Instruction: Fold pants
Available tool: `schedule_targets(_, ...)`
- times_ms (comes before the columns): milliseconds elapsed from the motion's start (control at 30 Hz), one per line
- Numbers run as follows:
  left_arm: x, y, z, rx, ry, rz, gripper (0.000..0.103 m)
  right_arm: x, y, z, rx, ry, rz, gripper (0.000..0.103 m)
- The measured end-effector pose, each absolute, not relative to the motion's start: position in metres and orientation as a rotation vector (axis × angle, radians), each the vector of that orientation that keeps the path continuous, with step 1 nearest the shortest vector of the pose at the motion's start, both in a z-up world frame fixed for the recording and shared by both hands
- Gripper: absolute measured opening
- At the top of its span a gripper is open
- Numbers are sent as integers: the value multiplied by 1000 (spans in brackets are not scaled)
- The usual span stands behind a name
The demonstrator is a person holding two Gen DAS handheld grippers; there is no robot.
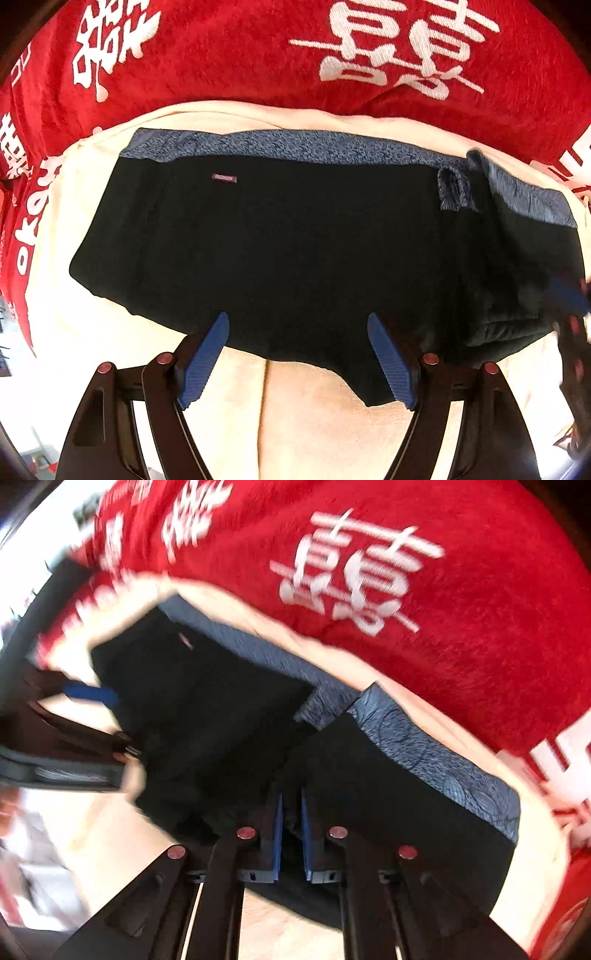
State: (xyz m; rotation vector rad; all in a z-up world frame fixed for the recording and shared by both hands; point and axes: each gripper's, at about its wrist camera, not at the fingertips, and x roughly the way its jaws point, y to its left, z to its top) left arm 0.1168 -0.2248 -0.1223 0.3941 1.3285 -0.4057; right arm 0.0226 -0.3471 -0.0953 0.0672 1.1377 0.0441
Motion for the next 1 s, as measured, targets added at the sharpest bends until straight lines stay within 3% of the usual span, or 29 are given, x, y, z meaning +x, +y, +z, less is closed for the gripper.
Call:
schedule_targets(200,117,-230,-126,396,1343,-386,79,6,-321,-138,120,1223,87,10)
schedule_targets(367,111,-264,-110,395,1311,-462,79,-2,-327,-121,173,1200,101,17)
schedule_targets(400,108,-277,-104,390,1300,-488,79,-9,-333,-113,197,1192,103,26)
schedule_targets(433,106,-285,-100,386,1294,-508,79,-18,-347,-101,264,1176,98,43)
schedule_targets(500,100,-309,-93,383,1282,-558,79,-31,-375,-86,359,1138,46,53)
schedule_targets(567,93,-334,-90,390,1272,-601,79,-48,-416,-72,460,1094,-88,53)
schedule_targets(600,90,-346,-91,393,1270,-623,79,-56,-439,-71,503,1091,-171,44)
schedule_targets(633,85,-361,-95,403,1271,-646,79,-62,-465,-74,553,1091,-256,23)
schedule_targets(667,81,-374,-101,417,1272,-659,79,-65,-484,-79,590,1096,-309,16)
schedule_targets(867,68,-386,-151,510,1330,-572,81,-43,-529,-121,590,1172,-358,13)
schedule_targets(1000,69,-376,-155,496,1336,-532,103,-43,-509,-130,498,1214,-339,13)
